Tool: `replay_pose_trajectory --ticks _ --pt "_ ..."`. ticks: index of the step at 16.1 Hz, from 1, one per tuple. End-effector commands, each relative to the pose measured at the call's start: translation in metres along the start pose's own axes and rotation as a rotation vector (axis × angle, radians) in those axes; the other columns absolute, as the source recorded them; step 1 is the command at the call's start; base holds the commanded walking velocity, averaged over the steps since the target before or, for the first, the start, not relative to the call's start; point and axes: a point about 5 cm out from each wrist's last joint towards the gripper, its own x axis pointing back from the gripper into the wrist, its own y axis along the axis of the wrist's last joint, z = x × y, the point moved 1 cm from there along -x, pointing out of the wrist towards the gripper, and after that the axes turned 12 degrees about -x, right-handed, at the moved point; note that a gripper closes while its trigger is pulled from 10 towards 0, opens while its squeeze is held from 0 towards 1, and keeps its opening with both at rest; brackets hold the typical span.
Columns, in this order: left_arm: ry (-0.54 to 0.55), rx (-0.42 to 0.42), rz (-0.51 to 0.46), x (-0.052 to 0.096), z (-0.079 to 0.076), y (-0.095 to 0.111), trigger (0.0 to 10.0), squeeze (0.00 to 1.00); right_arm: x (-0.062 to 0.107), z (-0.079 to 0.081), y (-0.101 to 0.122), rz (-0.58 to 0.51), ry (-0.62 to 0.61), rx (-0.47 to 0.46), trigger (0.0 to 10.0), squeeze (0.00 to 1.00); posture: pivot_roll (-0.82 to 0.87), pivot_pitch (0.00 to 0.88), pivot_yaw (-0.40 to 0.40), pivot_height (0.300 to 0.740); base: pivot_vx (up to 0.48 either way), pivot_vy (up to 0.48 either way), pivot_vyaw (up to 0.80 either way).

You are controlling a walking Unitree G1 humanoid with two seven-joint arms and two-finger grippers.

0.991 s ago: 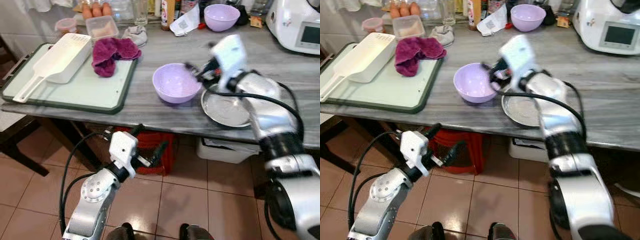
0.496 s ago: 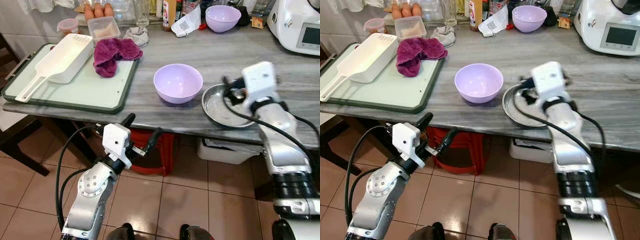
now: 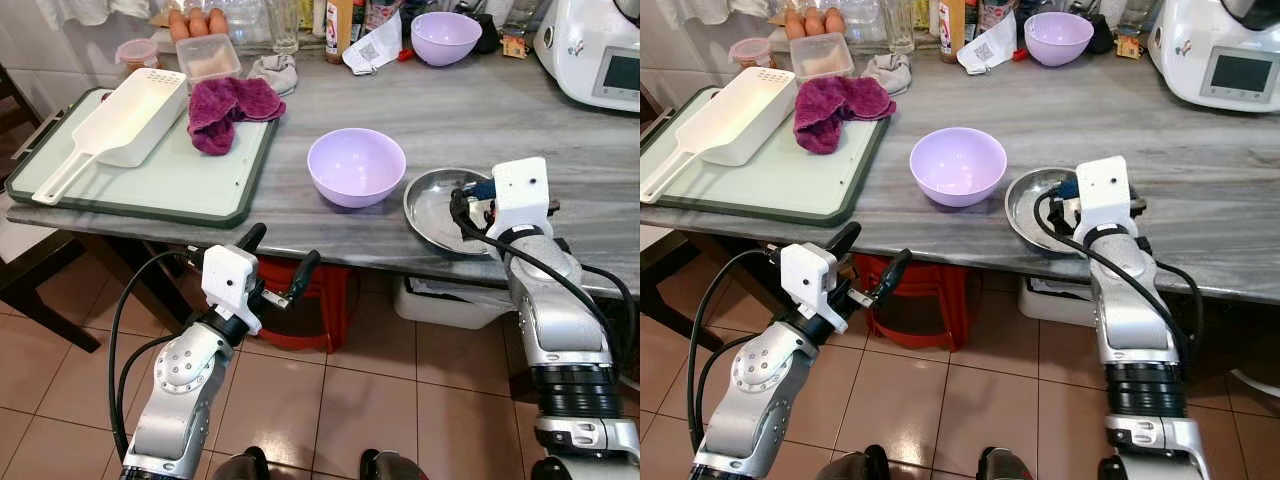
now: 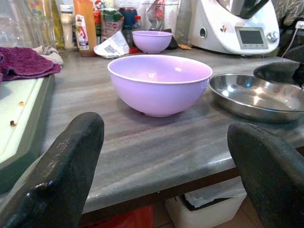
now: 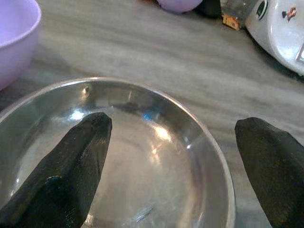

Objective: Setting the table

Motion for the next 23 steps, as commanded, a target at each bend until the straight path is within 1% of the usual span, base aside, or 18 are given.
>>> replay_pose_trajectory --ticks 1,3,4,5,6,7,9,12,13,14,16,17,18,21,23 --pt "0.006 -0.014 0.002 -0.001 0.002 0.001 10.0 0.00 -0.001 -0.003 -0.004 0.024 -0.011 -0.015 10.0 1.00 -0.18 0.168 0.023 0.740 0.000 0.000 0.00" --pt "-0.004 -0.007 -0.013 -0.001 0.001 0.004 10.0 0.00 -0.002 -0.002 -0.012 0.076 0.000 -0.037 10.0 1.00 -0.18 0.174 0.027 0.740 0.000 0.000 0.00" --pt "-0.043 0.006 -0.024 0.000 -0.002 0.006 10.0 0.00 -0.005 0.000 -0.016 0.099 0.009 -0.049 10.0 0.86 -0.17 0.178 0.027 0.740 0.000 0.000 0.00" --pt "-0.056 0.008 -0.023 0.001 -0.004 0.006 10.0 0.00 -0.006 0.001 -0.017 0.108 0.014 -0.053 10.0 0.84 -0.17 0.178 0.027 0.740 0.000 0.000 0.00" --pt "-0.081 0.001 -0.017 0.004 -0.005 0.006 10.0 0.00 -0.009 0.004 -0.020 0.131 0.027 -0.065 10.0 0.73 -0.17 0.182 0.026 0.740 0.000 0.000 0.00" --pt "-0.082 -0.001 -0.015 0.004 -0.005 0.005 10.0 0.00 -0.010 0.004 -0.020 0.131 0.029 -0.066 10.0 0.70 -0.17 0.186 0.027 0.740 0.000 0.000 0.00" --pt "-0.074 -0.003 -0.010 0.006 -0.003 0.005 10.0 0.00 -0.017 0.006 -0.017 0.133 0.045 -0.071 10.0 0.64 -0.16 0.195 0.025 0.740 0.000 0.000 0.00" --pt "-0.098 0.015 -0.015 0.010 -0.007 0.008 10.0 0.00 -0.023 0.009 -0.015 0.142 0.072 -0.076 10.0 0.56 -0.15 0.210 0.024 0.740 0.000 0.000 0.00" --pt "-0.115 0.017 -0.014 0.011 -0.009 0.008 10.0 0.00 -0.025 0.010 -0.015 0.154 0.087 -0.082 10.0 0.52 -0.15 0.213 0.024 0.740 0.000 0.000 0.00" --pt "-0.127 0.019 -0.014 0.012 -0.010 0.009 10.0 0.00 -0.028 0.012 -0.016 0.177 0.106 -0.109 10.0 0.42 -0.15 0.217 0.024 0.740 0.000 0.000 0.00" --pt "-0.137 0.004 0.007 0.014 -0.009 0.007 10.0 0.00 -0.031 0.014 -0.017 0.197 0.118 -0.106 10.0 0.33 -0.15 0.223 0.027 0.740 0.000 0.000 0.00" --pt "-0.147 0.006 0.034 0.015 -0.009 0.003 10.0 0.00 -0.031 0.017 -0.016 0.199 0.132 -0.114 10.0 0.27 -0.15 0.225 0.026 0.740 0.000 0.000 0.00" --pt "-0.179 0.010 0.060 0.018 -0.011 -0.004 10.0 0.00 -0.033 0.021 -0.015 0.198 0.149 -0.115 10.0 0.24 -0.15 0.225 0.026 0.740 0.000 0.000 0.00" --pt "-0.202 0.010 0.100 0.026 -0.012 -0.012 10.0 0.00 -0.037 0.032 -0.013 0.205 0.194 -0.119 10.0 0.19 -0.15 0.230 0.025 0.740 0.000 0.000 0.00" --pt "-0.198 0.011 0.104 0.026 -0.012 -0.012 10.0 0.00 -0.039 0.034 -0.012 0.206 0.200 -0.121 10.0 0.18 -0.14 0.231 0.024 0.740 0.000 0.000 0.00"
